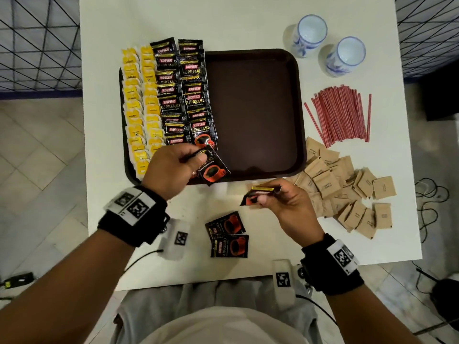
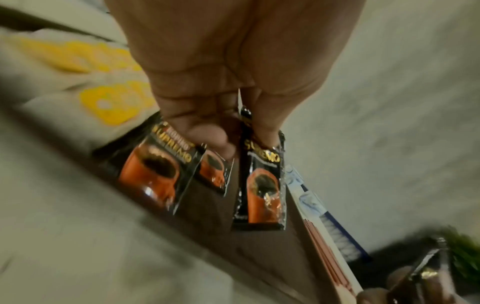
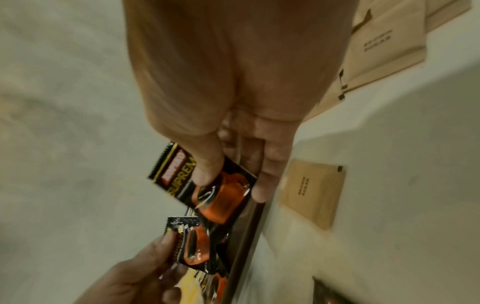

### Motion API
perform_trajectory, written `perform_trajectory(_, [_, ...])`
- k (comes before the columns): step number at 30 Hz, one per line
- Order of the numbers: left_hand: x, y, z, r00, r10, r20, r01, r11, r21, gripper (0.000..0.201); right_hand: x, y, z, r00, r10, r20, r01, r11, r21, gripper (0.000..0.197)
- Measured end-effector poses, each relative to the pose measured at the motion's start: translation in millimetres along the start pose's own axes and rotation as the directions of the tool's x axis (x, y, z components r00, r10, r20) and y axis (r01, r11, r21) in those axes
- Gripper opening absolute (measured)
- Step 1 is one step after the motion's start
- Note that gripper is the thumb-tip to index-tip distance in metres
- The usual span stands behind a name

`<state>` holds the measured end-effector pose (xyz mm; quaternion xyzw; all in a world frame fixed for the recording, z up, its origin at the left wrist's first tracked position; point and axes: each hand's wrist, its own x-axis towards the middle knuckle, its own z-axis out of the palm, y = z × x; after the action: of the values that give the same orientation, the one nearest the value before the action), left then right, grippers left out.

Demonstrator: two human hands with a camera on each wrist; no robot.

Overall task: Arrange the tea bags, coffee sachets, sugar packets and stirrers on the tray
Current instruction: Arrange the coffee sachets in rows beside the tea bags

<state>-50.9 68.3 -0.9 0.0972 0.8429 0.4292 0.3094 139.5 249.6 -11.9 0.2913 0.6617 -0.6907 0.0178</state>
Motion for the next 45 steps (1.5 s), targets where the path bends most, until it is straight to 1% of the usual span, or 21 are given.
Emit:
perform_trajectory(2, [14, 12, -10, 0.996, 0.058, 0.062, -0.066, 0.99, 0.127, 0.005, 13, -1, -3, 0.999, 0.036, -0.04, -0.037, 0.999, -0.011, 0.025])
perform_trajectory(4, [29, 20, -16, 0.989, 0.066, 0.134, -0.096, 0.968, 0.23, 0.018, 29, -7, -1, 0.997, 0.066, -0.04, -0.067, 0.998, -0.018, 0.02])
perform_trajectory(5, [36, 24, -18, 0.982, 0.063, 0.177, -0.114, 0.95, 0.292, 0.02, 38, -11, 0, 0.997, 0.079, -0.027, -0.079, 0.997, -0.012, 0.016])
perform_trajectory(7, [49, 31, -24, 0.967, 0.056, 0.249, -0.15, 0.913, 0.379, 0.022, 56, -18, 6, 0.997, 0.08, 0.018, -0.08, 0.997, -0.017, 0.009])
perform_trajectory(8, [54, 34, -26, 0.964, 0.048, 0.262, -0.153, 0.906, 0.395, 0.024, 64, -22, 10, 0.997, 0.074, 0.03, -0.073, 0.997, -0.027, 0.006])
perform_trajectory(9, [58, 36, -27, 0.962, 0.041, 0.27, -0.152, 0.902, 0.404, 0.025, 71, -25, 12, 0.997, 0.067, 0.028, -0.066, 0.997, -0.039, 0.007])
perform_trajectory(13, [72, 37, -27, 0.965, 0.038, 0.26, -0.153, 0.886, 0.438, 0.024, 91, -26, 21, 0.996, 0.082, -0.027, -0.085, 0.991, -0.103, 0.016])
perform_trajectory(18, [81, 29, -25, 0.962, 0.056, 0.266, -0.175, 0.876, 0.45, 0.022, 104, -21, 33, 0.998, 0.058, -0.017, -0.06, 0.979, -0.196, 0.021])
perform_trajectory(23, [86, 24, -22, 0.965, 0.088, 0.248, -0.191, 0.881, 0.433, 0.018, 109, -18, 45, 0.988, 0.155, 0.02, -0.151, 0.978, -0.144, 0.01])
perform_trajectory(25, [88, 21, -22, 0.965, 0.106, 0.239, -0.205, 0.875, 0.439, 0.018, 111, -19, 49, 0.981, 0.194, 0.015, -0.191, 0.975, -0.115, 0.011])
perform_trajectory(27, [91, 18, -23, 0.966, 0.121, 0.227, -0.215, 0.865, 0.454, 0.019, 114, -18, 54, 0.977, 0.211, 0.001, -0.21, 0.97, -0.123, 0.014])
perform_trajectory(30, [94, 17, -23, 0.97, 0.149, 0.189, -0.224, 0.849, 0.478, 0.02, 120, -15, 60, 0.985, 0.17, -0.037, -0.173, 0.95, -0.259, 0.022])
perform_trajectory(32, [94, 16, -23, 0.968, 0.18, 0.174, -0.244, 0.838, 0.488, 0.019, 123, -13, 64, 0.989, 0.131, -0.065, -0.146, 0.924, -0.354, 0.022])
perform_trajectory(38, [98, 7, -21, 0.961, 0.223, 0.165, -0.277, 0.808, 0.52, 0.019, 123, -19, 75, 0.991, 0.082, -0.108, -0.124, 0.866, -0.485, 0.006])
perform_trajectory(42, [100, 6, -21, 0.956, 0.249, 0.153, -0.292, 0.782, 0.55, 0.019, 125, -17, 79, 0.988, 0.085, -0.13, -0.142, 0.832, -0.536, 0.006])
perform_trajectory(45, [101, 6, -21, 0.953, 0.264, 0.146, -0.3, 0.771, 0.561, 0.019, 128, -17, 82, 0.987, 0.086, -0.138, -0.147, 0.832, -0.535, 0.009])
